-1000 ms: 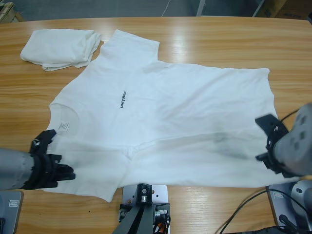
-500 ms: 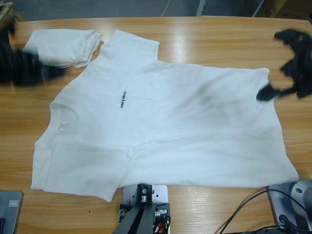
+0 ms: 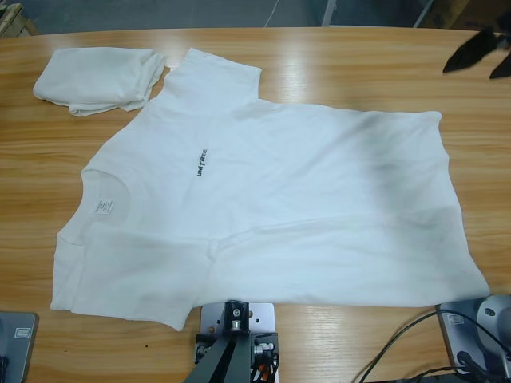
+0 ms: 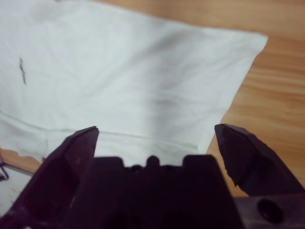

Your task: Fold clothes

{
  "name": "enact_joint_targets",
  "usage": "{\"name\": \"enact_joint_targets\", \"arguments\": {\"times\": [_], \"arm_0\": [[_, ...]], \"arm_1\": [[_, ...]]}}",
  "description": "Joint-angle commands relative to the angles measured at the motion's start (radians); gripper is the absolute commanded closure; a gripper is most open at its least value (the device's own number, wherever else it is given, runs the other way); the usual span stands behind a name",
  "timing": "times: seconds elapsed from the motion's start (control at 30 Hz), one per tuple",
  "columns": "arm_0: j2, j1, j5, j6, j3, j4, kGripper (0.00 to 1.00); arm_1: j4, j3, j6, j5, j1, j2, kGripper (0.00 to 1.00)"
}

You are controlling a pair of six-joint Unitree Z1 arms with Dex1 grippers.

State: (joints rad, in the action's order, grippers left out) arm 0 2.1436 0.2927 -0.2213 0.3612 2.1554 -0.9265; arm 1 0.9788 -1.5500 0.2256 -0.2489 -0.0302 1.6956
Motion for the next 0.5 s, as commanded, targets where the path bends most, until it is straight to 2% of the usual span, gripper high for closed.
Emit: {"name": "enact_joint_targets", "arguments": {"times": [0.03, 0.07, 0.23, 0.5], "arm_0": [[0.4, -0.102, -0.041, -0.031, 0.655, -0.361, 0.043], [0.433, -0.104, -0.06, -0.03, 0.704, -0.37, 0.056], [0.535, -0.099, -0.182, -0.03, 0.795, -0.356, 0.087], [0.616, -0.083, -0.174, -0.004, 0.863, -0.355, 0.096]], "arm_1": [[0.006, -0.078, -0.019, -0.028, -0.119, 0.165, 0.0], [0.006, -0.078, -0.019, -0.024, -0.128, 0.181, 0.0], [0.004, -0.089, -0.02, 0.003, -0.151, 0.253, 0.0], [-0.004, -0.09, -0.022, 0.017, -0.152, 0.296, 0.0]]}}
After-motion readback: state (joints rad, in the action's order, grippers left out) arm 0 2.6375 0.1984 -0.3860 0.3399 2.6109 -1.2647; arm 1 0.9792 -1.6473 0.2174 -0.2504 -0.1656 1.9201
